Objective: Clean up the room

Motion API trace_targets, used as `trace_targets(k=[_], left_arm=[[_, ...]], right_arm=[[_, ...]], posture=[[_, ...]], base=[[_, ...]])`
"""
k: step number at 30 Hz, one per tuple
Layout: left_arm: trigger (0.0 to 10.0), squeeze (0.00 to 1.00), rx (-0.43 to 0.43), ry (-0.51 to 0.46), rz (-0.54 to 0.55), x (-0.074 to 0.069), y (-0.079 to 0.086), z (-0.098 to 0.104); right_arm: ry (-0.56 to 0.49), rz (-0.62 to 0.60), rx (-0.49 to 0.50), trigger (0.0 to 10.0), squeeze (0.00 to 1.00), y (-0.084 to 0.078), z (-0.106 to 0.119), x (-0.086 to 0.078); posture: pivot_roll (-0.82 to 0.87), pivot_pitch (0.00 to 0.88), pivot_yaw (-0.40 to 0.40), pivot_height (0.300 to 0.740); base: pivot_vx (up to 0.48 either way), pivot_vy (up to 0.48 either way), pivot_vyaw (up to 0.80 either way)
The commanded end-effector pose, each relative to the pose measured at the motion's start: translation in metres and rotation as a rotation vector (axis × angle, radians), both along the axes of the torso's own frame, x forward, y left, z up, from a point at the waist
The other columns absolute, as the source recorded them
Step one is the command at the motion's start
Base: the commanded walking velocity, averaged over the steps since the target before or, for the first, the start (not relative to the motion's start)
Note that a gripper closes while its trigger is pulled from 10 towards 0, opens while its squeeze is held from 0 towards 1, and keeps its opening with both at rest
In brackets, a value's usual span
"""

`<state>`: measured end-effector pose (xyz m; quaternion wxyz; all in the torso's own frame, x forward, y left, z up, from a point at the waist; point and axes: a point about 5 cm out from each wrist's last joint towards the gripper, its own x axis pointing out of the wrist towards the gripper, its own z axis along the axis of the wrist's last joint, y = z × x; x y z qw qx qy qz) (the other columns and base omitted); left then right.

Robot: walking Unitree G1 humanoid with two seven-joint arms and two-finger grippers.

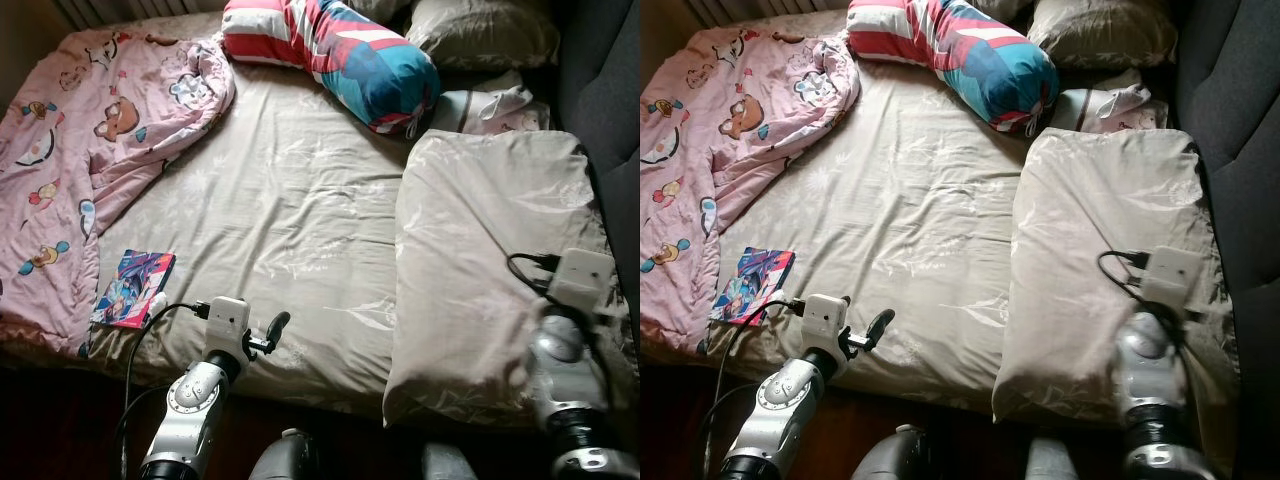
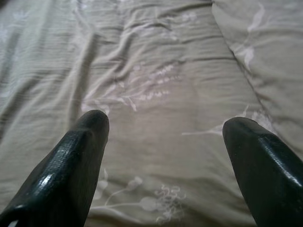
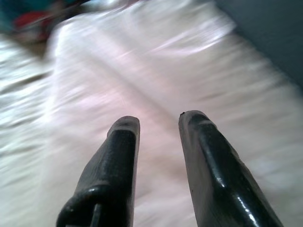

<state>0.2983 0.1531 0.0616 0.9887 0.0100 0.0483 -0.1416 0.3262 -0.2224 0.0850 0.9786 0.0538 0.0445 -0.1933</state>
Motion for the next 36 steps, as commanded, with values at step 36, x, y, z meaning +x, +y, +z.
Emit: trace_targets(k=[36], left_arm=[[10.0, 0.00, 0.040, 0.567, 0.315, -0.058, 0.041, -0.107]], right_arm=[[0.567, 0.288, 0.184, 10.0, 0.00, 0.029, -0.142, -0.104]], posture=[[-0.12, 0.187, 0.063, 0.740]], base=[[0.000, 0.000, 0.00]])
